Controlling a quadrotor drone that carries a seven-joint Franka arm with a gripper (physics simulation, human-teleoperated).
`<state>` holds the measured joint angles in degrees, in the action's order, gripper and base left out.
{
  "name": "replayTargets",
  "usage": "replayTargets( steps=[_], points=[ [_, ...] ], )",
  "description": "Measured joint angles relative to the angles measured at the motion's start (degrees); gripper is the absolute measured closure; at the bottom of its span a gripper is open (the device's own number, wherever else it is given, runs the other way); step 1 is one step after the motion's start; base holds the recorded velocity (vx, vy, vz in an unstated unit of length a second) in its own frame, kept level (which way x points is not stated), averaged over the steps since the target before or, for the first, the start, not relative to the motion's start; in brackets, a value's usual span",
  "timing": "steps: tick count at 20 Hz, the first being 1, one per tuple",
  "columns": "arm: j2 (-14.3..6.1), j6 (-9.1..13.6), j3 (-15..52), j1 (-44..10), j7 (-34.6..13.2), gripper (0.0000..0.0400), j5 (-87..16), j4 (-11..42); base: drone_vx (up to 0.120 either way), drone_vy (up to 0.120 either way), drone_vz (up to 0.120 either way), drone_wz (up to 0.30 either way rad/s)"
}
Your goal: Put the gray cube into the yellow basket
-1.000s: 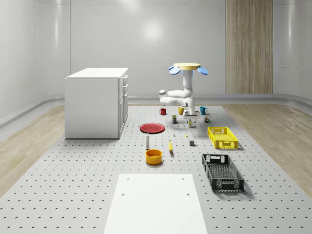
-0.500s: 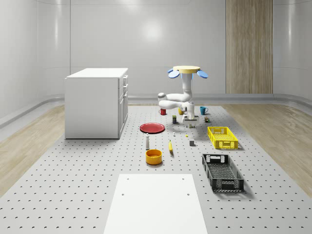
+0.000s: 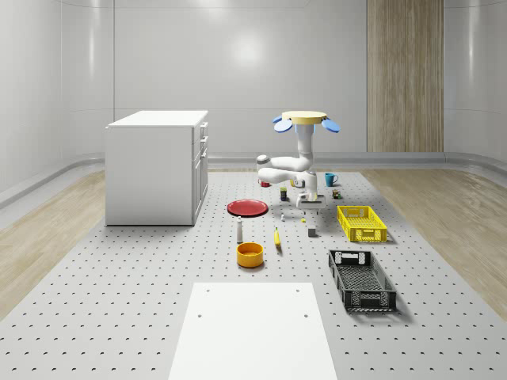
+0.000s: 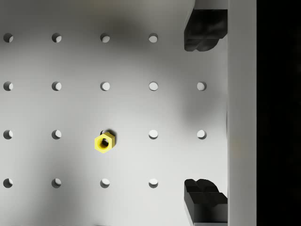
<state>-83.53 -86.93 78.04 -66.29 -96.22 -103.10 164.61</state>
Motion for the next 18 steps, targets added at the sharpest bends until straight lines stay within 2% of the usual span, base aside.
replayTargets(
  steps=[5,7,13,18],
  points=[
    [-0.55,-0.52,0.09,-0.12,-0.1,0.0,0.23,-0.02,0.12,0.0,0.0,0.0],
    [-0.76,-0.71,0.12,-0.17,-0.14,0.0,0.32,-0.03,0.12,-0.1,0.0,0.0],
    [-1.36,-1.27,0.22,-0.3,-0.25,0.0,0.56,-0.06,0.12,-0.02,0.0,0.0],
    [-1.83,-1.71,0.29,-0.41,-0.33,0.0,0.75,-0.08,0.12,0.0,0.0,0.0]
  ],
)
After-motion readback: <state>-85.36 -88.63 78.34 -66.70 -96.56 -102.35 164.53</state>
